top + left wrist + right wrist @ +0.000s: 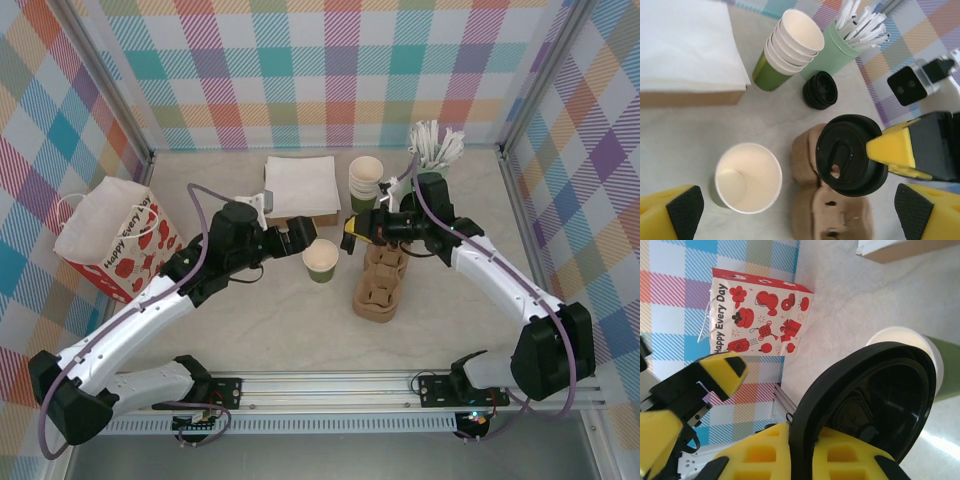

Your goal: Pack the takeout coffee

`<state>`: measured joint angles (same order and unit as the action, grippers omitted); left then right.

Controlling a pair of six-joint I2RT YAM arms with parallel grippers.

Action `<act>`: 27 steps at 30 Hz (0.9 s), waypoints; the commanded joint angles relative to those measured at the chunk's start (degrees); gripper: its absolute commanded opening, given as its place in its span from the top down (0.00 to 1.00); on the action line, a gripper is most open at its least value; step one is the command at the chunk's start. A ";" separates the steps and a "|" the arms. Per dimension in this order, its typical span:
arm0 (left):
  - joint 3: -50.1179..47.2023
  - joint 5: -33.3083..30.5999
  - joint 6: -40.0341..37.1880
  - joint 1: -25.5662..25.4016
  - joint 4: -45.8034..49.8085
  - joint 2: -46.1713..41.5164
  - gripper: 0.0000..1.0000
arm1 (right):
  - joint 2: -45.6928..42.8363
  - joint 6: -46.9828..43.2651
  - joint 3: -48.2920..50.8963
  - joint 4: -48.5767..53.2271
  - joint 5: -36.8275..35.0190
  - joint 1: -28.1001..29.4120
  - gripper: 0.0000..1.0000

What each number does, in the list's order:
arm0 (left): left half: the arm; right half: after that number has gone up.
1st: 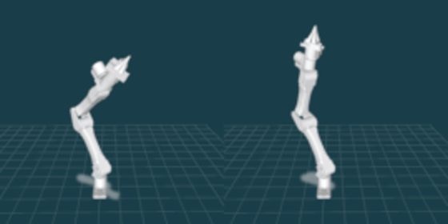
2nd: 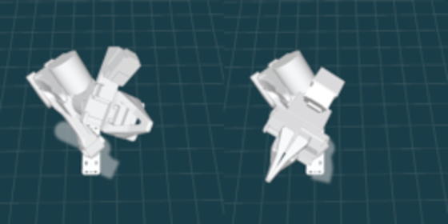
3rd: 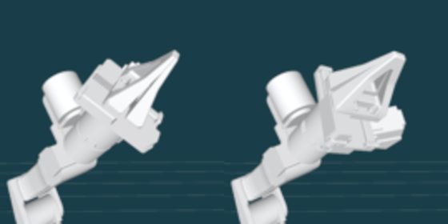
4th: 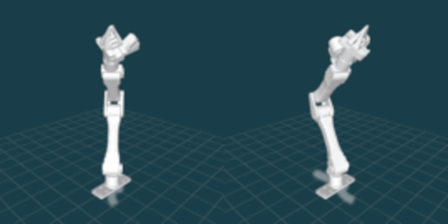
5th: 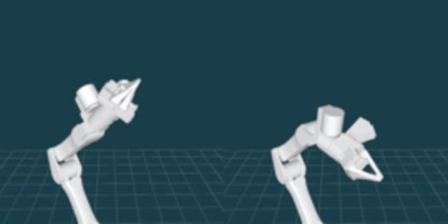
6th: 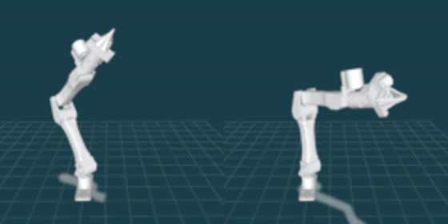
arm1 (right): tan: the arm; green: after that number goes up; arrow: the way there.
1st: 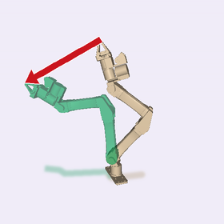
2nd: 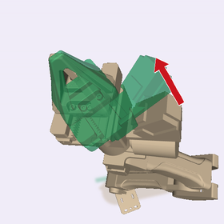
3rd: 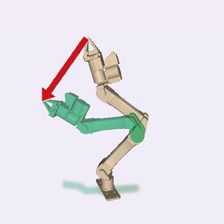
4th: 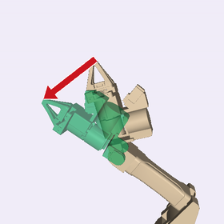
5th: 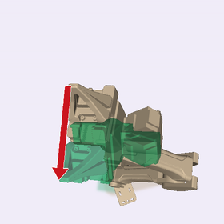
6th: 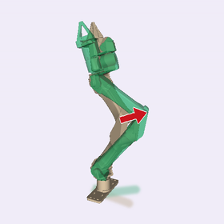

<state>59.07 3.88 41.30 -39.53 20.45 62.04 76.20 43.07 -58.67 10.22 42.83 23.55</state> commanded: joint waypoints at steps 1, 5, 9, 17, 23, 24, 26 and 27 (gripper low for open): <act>-0.48 7.70 15.56 0.72 -3.48 1.06 0.00 | -2.07 -4.04 2.22 -9.11 3.16 -0.17 0.95; -0.35 10.37 24.23 1.20 -4.01 3.24 0.00 | -2.70 -5.09 4.08 -13.79 4.88 0.05 0.95; -0.47 12.22 28.50 1.26 -7.53 5.15 0.00 | -3.16 -7.44 4.79 -14.98 5.99 0.64 0.95; -1.87 13.59 32.46 1.21 -13.83 7.84 0.00 | -2.05 -8.84 5.15 -16.33 6.52 3.22 0.95; -2.73 14.14 34.20 1.21 -16.11 8.48 0.00 | -1.41 -7.77 4.89 -18.13 6.56 4.29 0.95; -3.04 14.14 34.46 1.21 -16.57 8.49 0.01 | -1.38 -7.70 4.76 -18.37 6.52 4.44 0.95; -3.21 14.31 34.89 1.21 -17.13 8.66 0.02 | -1.32 -7.41 4.54 -18.63 6.51 4.74 0.95; -3.24 14.39 34.99 1.23 -17.14 8.65 0.02 | -1.31 -7.32 4.53 -18.86 6.54 4.83 0.95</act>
<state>56.47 17.12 74.98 -38.85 5.87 70.54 74.52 36.40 -53.98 -5.23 47.88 27.79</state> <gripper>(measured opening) 0.979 0.111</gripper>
